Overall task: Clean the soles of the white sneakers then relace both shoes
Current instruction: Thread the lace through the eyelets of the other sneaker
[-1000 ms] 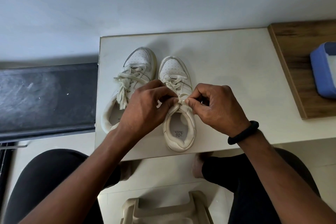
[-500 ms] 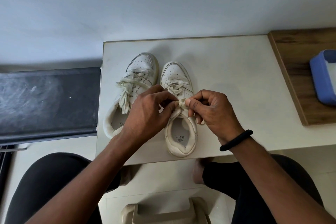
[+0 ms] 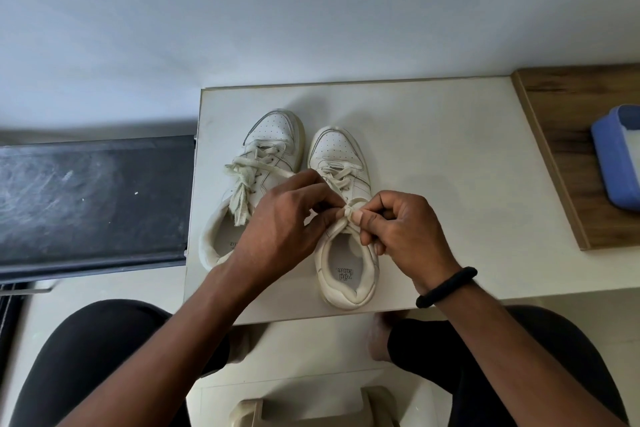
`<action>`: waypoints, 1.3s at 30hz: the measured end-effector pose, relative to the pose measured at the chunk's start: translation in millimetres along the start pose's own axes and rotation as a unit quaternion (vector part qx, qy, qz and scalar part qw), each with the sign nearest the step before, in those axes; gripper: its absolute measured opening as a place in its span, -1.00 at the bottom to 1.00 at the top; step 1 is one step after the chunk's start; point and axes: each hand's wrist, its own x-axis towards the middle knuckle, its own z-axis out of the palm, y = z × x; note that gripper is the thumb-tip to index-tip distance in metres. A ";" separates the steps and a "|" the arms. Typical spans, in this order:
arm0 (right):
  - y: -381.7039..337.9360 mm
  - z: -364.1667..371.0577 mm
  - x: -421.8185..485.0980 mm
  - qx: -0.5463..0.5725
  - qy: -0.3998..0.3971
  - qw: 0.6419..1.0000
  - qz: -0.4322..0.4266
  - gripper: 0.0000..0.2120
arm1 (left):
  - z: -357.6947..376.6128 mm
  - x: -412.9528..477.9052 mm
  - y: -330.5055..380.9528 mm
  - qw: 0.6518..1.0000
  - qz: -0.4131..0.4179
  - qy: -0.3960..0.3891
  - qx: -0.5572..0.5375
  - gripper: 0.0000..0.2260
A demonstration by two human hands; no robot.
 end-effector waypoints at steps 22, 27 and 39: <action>0.3 -7.3 4.5 -0.102 -0.018 0.993 -0.059 -0.84 | 4.1 -1.9 -1.4 1.000 -0.007 0.011 -0.006 -0.95; 5.8 -2.6 5.0 -0.137 0.018 0.987 -0.082 -0.89 | 7.8 -3.3 0.4 0.999 -0.026 0.023 -0.015 -0.97; 8.6 13.0 0.0 -0.155 0.063 0.979 -0.119 -0.92 | 10.4 -2.0 0.8 0.998 -0.058 0.016 -0.034 -0.93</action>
